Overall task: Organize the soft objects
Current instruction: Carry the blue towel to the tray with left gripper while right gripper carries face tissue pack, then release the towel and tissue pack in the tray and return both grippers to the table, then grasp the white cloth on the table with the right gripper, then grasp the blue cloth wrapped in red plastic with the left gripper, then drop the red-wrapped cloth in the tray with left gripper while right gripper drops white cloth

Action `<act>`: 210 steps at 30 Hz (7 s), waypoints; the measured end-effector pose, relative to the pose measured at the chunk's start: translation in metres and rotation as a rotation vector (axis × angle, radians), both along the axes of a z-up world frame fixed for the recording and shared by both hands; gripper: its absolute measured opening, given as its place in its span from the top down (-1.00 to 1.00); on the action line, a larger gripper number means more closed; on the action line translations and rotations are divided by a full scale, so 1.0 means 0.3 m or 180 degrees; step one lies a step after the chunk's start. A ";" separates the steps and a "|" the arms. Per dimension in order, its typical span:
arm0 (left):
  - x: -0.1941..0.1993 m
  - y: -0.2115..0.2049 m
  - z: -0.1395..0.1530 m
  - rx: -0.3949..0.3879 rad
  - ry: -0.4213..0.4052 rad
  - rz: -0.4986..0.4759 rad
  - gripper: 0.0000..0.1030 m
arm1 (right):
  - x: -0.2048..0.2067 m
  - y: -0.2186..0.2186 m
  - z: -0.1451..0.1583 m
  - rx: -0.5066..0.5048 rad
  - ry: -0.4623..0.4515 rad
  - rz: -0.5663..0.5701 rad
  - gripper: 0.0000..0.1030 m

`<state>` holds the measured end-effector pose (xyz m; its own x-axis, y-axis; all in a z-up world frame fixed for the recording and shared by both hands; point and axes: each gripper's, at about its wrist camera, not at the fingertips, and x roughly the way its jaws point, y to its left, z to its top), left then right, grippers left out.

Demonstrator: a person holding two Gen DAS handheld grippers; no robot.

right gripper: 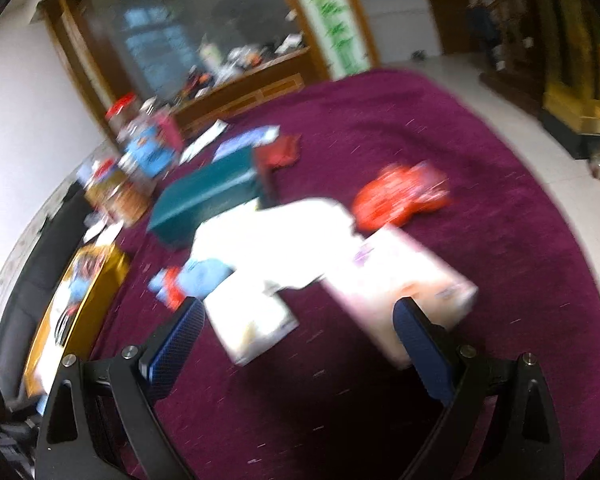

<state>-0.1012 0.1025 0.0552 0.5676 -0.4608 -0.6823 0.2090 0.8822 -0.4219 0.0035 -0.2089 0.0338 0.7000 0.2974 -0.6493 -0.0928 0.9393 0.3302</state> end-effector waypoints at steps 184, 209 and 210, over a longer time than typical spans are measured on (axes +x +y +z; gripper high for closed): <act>-0.153 0.429 0.090 0.0045 -0.0180 0.0717 0.04 | -0.018 0.099 -0.105 0.0443 0.0481 0.0004 0.88; -0.345 0.824 0.008 -0.0358 -0.0312 0.1882 -0.57 | -0.318 0.930 0.190 0.0094 0.0419 0.1967 0.88; -0.362 0.830 0.008 -0.0386 -0.0327 0.1894 -0.58 | -0.327 0.988 0.175 0.0035 0.0498 0.2100 0.88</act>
<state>-0.2098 0.3516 0.0576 0.8113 -0.1157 -0.5730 -0.2595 0.8070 -0.5304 -0.0946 0.0874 0.0862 0.2675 0.6373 -0.7227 -0.5959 0.6989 0.3957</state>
